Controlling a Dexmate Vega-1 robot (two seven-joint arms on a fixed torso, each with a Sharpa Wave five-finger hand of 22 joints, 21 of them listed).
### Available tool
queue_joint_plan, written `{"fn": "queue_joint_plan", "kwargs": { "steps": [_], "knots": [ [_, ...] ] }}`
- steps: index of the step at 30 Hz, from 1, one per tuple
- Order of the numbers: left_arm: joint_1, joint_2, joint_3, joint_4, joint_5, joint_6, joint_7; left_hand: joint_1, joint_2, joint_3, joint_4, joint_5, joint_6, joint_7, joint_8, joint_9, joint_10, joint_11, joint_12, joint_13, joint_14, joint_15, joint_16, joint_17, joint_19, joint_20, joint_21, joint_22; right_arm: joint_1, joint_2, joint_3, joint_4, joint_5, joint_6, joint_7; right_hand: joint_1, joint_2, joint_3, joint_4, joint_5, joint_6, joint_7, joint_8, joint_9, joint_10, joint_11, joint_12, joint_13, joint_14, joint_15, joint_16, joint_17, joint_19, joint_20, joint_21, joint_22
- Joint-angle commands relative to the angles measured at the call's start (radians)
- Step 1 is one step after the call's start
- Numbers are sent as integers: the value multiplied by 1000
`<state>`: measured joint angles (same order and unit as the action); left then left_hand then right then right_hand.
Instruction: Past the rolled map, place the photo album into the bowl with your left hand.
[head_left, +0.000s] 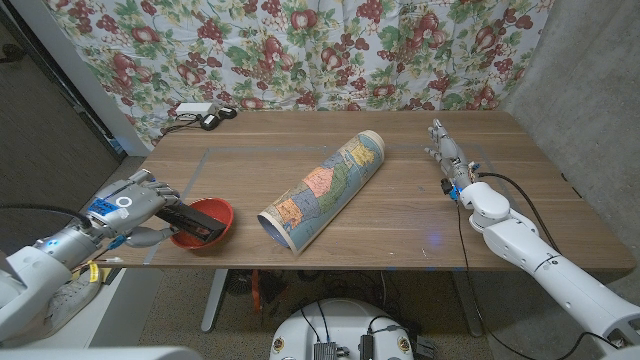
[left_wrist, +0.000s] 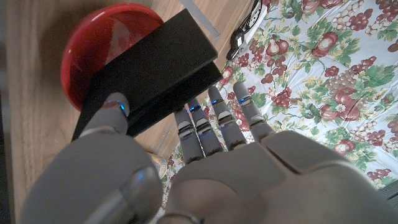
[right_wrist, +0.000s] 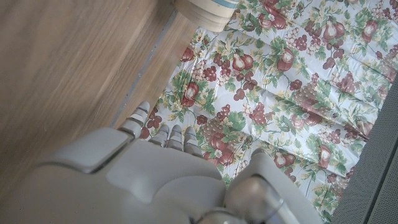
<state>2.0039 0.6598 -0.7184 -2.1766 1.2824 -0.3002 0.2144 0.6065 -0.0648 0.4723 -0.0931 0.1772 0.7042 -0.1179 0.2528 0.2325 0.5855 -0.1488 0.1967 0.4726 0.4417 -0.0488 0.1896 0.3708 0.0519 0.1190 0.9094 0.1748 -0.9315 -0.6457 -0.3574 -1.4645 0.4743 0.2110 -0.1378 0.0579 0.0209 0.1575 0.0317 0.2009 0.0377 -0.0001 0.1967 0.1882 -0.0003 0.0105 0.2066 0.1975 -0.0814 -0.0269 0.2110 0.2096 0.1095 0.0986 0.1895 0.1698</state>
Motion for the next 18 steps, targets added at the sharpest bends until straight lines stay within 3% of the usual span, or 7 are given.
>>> {"fn": "queue_joint_plan", "kwargs": {
  "steps": [1,18],
  "knots": [
    [-20,-17,-26,-2,-38,-72,-49,-25,-7,-11,6,-1,-2,-1,-6,1,-7,0,4,1,-12,-80,9,-1,-3,13,-8,2,8,3,-6,8,2,-4,4,3,3,-3,-2,4,6,-5,2,3,-1,-2,-3,4,0,-11,0,3,6,0,2,3],
    [-42,-41,-31,-13,-36,-111,-77,-78,-24,-29,20,2,-8,1,-11,0,-17,4,6,-2,-23,-76,12,-8,-6,18,-23,3,7,1,-7,12,6,-7,7,2,6,-3,-1,4,5,-5,2,3,-2,-2,-4,4,0,-11,0,3,6,0,2,3]
  ]
}}
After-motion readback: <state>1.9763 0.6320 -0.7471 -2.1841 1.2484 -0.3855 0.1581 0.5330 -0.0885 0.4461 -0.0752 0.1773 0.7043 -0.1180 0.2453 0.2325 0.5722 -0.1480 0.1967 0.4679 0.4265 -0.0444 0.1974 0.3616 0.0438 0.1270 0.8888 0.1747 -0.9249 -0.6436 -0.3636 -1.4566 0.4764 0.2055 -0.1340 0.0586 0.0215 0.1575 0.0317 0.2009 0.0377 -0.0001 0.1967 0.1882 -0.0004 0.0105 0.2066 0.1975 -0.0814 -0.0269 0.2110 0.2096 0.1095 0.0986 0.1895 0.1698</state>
